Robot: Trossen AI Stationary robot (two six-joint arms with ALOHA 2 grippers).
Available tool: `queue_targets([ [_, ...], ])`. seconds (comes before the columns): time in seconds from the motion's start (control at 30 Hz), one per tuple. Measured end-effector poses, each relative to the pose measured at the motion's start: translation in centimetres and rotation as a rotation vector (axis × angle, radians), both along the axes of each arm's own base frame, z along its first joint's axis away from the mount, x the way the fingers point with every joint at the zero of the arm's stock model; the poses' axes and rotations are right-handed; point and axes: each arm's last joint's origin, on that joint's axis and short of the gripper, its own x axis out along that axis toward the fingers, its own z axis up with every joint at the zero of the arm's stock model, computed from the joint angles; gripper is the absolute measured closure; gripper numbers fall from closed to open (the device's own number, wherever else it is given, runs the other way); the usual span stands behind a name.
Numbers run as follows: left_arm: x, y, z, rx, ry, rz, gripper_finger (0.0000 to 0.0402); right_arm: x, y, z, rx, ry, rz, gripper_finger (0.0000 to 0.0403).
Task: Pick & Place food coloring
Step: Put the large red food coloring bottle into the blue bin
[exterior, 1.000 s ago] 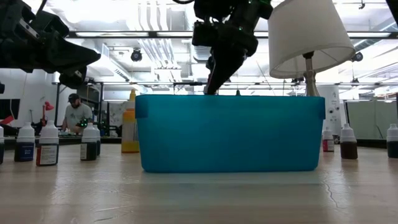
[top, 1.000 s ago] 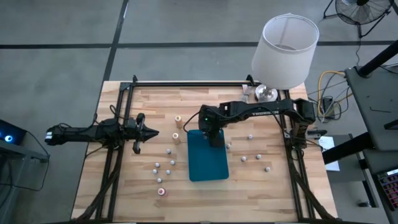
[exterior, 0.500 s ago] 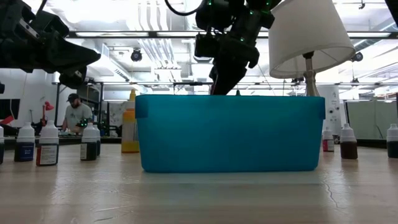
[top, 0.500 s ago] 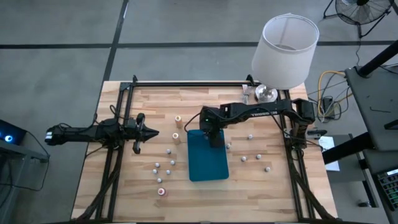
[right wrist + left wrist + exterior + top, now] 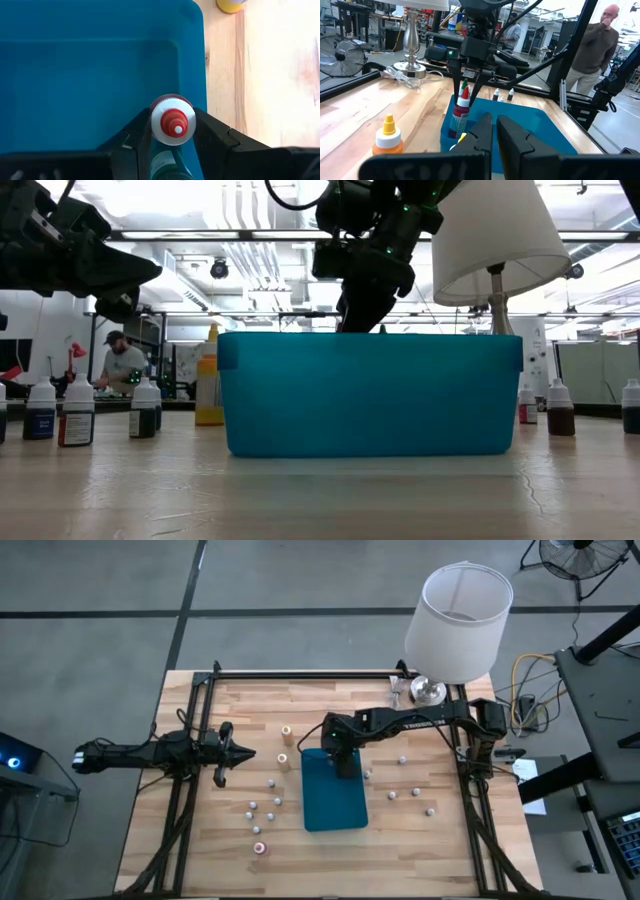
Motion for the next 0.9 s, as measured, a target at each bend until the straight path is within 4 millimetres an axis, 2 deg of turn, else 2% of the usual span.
queue_targets([
  [0.3,0.00,0.00,-0.02,0.000,0.001,0.000,0.0402,0.02,0.00,-0.01,-0.001,-0.003,0.003,0.0287],
  [0.63,0.00,0.00,-0.01,0.000,0.000,0.000,0.0402,0.01,-0.06,0.00,0.009,-0.004,-0.018,0.0247],
  [0.9,0.00,0.00,-0.01,0.000,0.000,0.000,0.0402,-0.09,-0.07,0.14,0.009,-0.002,-0.020,0.0232],
])
